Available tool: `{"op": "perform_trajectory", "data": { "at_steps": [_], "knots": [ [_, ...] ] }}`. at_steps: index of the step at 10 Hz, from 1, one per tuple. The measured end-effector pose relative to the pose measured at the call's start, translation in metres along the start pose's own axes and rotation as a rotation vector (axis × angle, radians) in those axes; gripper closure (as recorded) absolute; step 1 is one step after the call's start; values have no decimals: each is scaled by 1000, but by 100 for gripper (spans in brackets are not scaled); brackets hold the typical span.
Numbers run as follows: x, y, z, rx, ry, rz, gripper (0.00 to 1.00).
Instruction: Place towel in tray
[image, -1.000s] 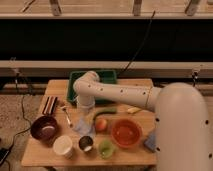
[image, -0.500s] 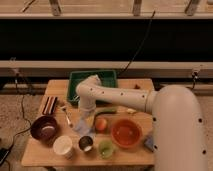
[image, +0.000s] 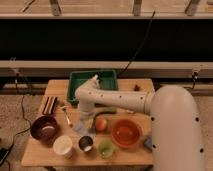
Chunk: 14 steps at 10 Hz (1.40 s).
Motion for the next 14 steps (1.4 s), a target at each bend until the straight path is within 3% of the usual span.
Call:
{"op": "perform_trajectory", "data": {
  "at_steps": [4, 5, 7, 12, 14],
  "knots": [
    [5, 7, 4, -6, 13, -4, 97],
    [7, 9, 5, -8, 16, -3, 100],
    [7, 10, 4, -13, 11, -13, 92],
    [-2, 11, -48, 8, -30, -62, 39],
    [-5, 8, -47, 5, -34, -74, 22]
  ]
}}
